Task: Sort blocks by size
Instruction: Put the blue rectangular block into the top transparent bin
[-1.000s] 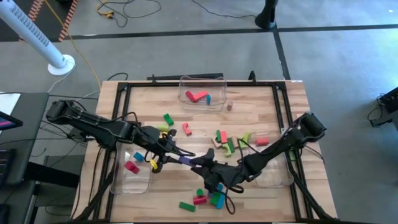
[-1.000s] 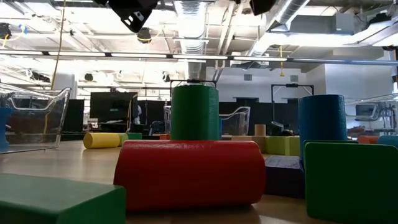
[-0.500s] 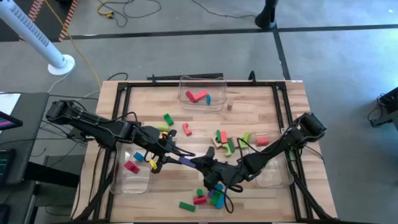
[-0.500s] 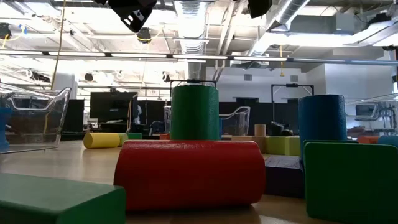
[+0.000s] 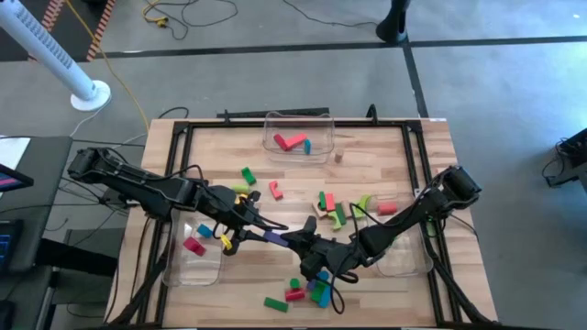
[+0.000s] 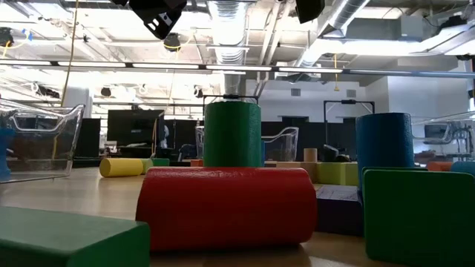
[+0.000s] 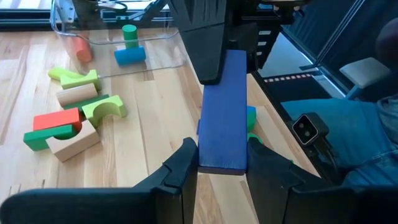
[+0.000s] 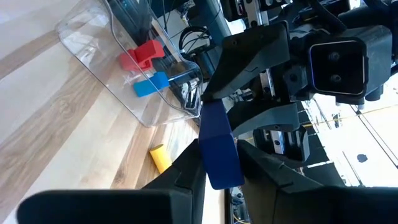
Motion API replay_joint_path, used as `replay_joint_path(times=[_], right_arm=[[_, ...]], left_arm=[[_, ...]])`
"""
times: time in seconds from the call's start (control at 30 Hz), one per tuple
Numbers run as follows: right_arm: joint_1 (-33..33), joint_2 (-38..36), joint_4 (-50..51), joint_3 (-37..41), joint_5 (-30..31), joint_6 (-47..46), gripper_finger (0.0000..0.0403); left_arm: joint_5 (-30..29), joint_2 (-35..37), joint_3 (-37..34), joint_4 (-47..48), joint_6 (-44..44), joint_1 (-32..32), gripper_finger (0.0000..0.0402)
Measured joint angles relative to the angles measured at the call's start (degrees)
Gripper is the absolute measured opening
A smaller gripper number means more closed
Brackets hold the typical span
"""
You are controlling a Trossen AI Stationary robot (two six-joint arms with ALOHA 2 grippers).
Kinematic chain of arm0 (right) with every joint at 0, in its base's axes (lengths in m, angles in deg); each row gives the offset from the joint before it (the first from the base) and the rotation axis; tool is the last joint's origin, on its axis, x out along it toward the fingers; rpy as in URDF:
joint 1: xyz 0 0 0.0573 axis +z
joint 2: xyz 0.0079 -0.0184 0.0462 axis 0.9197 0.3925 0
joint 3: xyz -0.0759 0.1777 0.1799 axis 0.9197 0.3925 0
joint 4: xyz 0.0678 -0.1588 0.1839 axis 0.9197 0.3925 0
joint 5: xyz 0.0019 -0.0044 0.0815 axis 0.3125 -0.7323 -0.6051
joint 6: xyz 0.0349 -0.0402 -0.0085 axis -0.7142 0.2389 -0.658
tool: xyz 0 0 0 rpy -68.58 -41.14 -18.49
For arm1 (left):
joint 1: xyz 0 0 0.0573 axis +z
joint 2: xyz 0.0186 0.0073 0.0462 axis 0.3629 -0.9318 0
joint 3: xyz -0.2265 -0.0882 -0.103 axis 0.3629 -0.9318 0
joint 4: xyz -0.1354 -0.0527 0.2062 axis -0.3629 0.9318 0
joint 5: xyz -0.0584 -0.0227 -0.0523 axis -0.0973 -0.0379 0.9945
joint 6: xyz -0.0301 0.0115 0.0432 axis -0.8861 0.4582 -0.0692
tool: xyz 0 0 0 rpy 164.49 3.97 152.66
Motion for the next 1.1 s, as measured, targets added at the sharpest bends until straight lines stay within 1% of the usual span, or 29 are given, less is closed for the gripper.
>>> replay_joint_path(times=[0.27,0.37,0.6,0.7,0.8,0.9,1.1], right_arm=[[0.1,0.0,0.0,0.0,0.1,-0.2,0.0109],[0.2,0.0,0.1,0.0,1.2,-0.4,0.0108],[0.9,0.0,0.1,0.0,3.6,-0.9,0.0108],[1.0,0.0,0.3,0.0,5.2,-1.4,0.0108],[0.9,0.0,1.3,0.0,5.9,-3.7,0.0108],[0.3,0.0,3.4,0.0,6.0,-6.3,0.0108],[-3.1,0.0,9.4,0.0,7.3,-12.1,0.0108]], left_arm=[[0.0,0.0,0.0,0.0,0.3,0.0,0.0110],[-1.0,0.0,0.0,-0.1,0.7,0.0,0.0131],[-2.3,0.0,0.0,-0.3,1.8,0.0,0.0200],[-3.0,0.1,0.0,-0.2,1.9,0.0,0.0219],[-3.2,1.2,0.0,0.2,2.2,0.0,0.0229],[-6.1,3.3,0.0,2.2,2.9,0.0,0.0232],[-18.2,10.2,0.1,12.1,3.9,0.0,0.0233]])
